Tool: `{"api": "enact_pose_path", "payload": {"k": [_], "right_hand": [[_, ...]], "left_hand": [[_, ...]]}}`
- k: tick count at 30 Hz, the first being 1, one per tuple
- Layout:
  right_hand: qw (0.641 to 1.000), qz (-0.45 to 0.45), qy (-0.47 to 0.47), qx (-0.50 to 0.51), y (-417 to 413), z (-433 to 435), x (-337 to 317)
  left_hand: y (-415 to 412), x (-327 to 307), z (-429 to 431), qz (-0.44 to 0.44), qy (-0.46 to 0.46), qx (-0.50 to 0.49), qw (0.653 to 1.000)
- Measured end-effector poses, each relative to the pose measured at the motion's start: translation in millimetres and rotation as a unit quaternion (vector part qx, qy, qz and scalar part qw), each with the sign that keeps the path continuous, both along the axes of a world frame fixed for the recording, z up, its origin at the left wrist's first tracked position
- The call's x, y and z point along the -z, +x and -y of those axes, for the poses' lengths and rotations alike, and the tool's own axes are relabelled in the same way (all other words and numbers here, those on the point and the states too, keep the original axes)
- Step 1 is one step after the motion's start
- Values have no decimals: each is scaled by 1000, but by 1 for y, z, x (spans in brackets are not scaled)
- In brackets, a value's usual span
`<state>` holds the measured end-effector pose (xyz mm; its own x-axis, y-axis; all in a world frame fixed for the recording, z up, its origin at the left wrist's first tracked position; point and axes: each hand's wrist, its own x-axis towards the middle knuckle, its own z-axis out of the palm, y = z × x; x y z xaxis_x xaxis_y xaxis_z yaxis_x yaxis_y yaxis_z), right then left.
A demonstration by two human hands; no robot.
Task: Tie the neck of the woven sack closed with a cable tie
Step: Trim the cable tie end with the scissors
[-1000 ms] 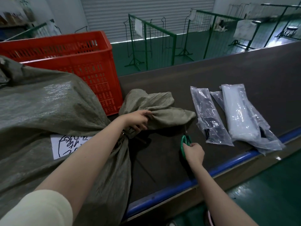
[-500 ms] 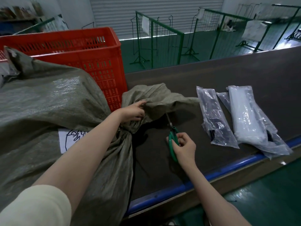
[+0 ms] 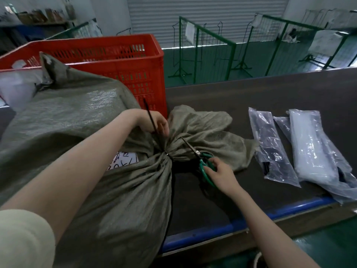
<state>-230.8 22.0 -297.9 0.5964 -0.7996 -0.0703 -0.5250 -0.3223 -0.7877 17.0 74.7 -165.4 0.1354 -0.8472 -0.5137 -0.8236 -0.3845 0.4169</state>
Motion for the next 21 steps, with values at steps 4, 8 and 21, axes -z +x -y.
{"api": "enact_pose_path", "payload": {"k": [4, 8, 21], "right_hand": [[995, -23, -83, -43, 5, 9, -15], [985, -60, -118, -107, 13, 15, -28], [901, -185, -317, -230, 47, 33, -61]], "left_hand": [[-6, -7, -18, 57, 117, 25, 991], [-8, 0, -16, 72, 45, -7, 996], [-1, 2, -11, 126, -47, 71, 988]]}}
